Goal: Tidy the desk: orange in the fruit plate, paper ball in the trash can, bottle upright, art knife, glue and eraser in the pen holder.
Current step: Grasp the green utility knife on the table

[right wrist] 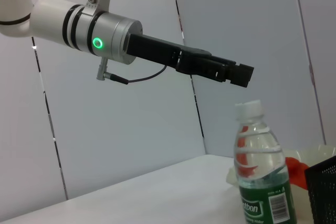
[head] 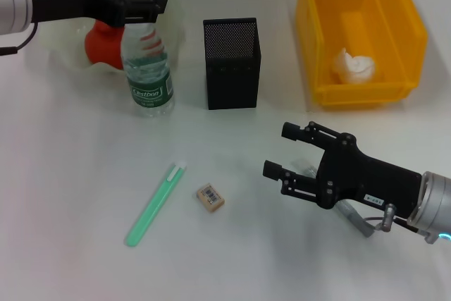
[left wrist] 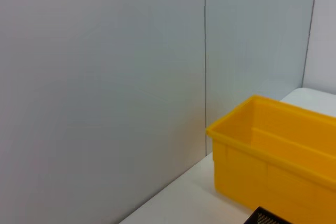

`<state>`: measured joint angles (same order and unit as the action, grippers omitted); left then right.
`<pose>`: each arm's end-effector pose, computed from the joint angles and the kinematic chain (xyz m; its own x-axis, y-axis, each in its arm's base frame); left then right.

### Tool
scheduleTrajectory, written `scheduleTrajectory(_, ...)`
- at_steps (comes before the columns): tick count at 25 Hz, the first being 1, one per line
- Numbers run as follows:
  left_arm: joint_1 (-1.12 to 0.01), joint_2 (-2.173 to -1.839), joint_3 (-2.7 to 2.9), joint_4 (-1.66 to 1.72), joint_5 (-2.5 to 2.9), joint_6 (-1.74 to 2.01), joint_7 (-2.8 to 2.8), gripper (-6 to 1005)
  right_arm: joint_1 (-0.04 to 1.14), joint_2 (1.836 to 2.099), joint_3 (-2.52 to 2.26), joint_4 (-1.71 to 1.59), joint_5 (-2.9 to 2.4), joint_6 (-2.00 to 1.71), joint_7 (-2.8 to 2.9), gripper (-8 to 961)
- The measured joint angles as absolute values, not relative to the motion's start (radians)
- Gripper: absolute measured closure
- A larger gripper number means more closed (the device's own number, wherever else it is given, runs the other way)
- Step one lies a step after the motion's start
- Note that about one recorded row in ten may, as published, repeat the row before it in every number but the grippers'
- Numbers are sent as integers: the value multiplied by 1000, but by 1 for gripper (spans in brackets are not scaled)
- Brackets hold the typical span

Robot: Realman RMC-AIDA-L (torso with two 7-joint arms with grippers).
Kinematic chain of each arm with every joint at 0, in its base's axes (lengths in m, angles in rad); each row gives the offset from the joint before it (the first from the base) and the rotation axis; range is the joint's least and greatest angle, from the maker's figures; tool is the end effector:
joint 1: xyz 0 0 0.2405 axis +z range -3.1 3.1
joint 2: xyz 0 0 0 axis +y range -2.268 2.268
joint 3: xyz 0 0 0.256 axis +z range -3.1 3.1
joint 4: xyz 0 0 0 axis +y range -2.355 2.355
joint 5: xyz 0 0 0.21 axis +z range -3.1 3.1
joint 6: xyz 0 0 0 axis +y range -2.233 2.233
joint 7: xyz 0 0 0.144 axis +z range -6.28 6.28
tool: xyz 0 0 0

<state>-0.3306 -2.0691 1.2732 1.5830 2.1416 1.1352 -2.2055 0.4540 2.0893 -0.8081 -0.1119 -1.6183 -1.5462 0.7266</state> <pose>-0.1623 0.3643 0.0637 0.8929 0.2965 0.3389 0.4438 -0.7061 -0.5517 0.2760 0.2590 -0.0720 0.6740 -0.1721 -0.7184 -0.4304 -0.8819 -0.1924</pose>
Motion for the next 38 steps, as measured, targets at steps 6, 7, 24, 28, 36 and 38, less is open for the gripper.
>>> scheduleTrajectory(6, -282, -2072, 1267, 1564, 1948, 1092, -2082, 218, 453, 2089, -807, -112, -1618, -1546, 724, 189)
scheduleTrajectory(7, -270, -2072, 1267, 1551, 1885, 1086, -2036, 218, 450, 2089, -806, -112, -1618, -1546, 723, 189)
scheduleTrajectory(24, -286, -2060, 1037, 945, 1459, 1838, -1300, 221, 441, 2083, -804, -118, -1613, -1557, 731, 189)
scheduleTrajectory(28, -279, -2058, 1029, 895, 1548, 1882, -1245, 221, 441, 2082, -804, -120, -1597, -1571, 736, 189)
scheduleTrajectory(36, -277, -2060, 932, 806, 1681, 1857, -1222, 222, 412, 2077, -812, -280, -1600, -1638, 958, 189)
scheduleTrajectory(38, -278, -2060, 929, 796, 1684, 1856, -1212, 222, 392, 2077, -814, -377, -1601, -1664, 1062, 189)
